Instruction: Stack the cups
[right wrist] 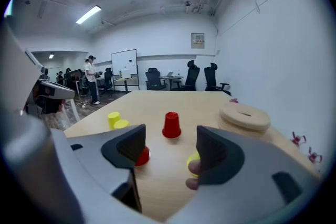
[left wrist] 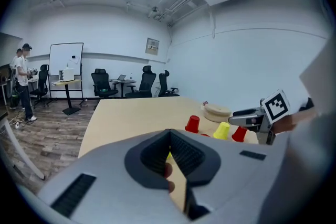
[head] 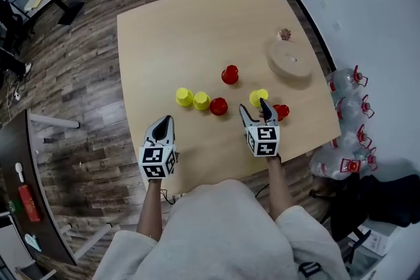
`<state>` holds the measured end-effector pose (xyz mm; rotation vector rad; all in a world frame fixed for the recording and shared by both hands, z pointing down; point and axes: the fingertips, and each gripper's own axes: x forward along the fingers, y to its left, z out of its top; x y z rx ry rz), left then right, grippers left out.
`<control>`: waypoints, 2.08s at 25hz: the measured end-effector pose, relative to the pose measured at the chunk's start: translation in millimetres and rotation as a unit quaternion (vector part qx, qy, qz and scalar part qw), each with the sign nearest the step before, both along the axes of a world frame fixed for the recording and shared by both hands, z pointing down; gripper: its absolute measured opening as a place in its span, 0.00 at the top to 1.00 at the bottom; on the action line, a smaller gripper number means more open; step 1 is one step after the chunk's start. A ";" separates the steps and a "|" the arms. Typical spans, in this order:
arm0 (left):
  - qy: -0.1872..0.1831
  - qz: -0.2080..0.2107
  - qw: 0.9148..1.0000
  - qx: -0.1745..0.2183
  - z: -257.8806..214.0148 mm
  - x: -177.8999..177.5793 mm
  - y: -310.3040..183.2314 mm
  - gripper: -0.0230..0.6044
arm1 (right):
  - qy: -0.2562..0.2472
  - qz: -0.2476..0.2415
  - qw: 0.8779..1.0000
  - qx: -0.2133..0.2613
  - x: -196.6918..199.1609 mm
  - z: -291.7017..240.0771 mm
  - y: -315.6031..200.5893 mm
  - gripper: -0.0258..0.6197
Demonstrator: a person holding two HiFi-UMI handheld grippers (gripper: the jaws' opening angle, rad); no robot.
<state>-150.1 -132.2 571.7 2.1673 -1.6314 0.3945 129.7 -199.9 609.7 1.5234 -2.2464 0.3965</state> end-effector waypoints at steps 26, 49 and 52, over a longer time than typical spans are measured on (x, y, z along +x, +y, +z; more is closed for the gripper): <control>-0.007 0.026 1.000 -0.001 -0.8 45.0 -22.5 0.95 | 0.024 0.181 0.977 -0.111 169.5 86.9 10.3 0.61; 0.005 -0.030 0.999 0.022 -17.4 -1.1 6.1 0.95 | 0.017 -0.042 0.999 -0.006 -25.4 -32.2 -41.8 0.61; 0.003 -0.055 0.998 0.023 -19.2 -22.8 15.1 0.95 | 0.017 -0.085 0.996 -0.011 -72.0 -30.0 -44.7 0.61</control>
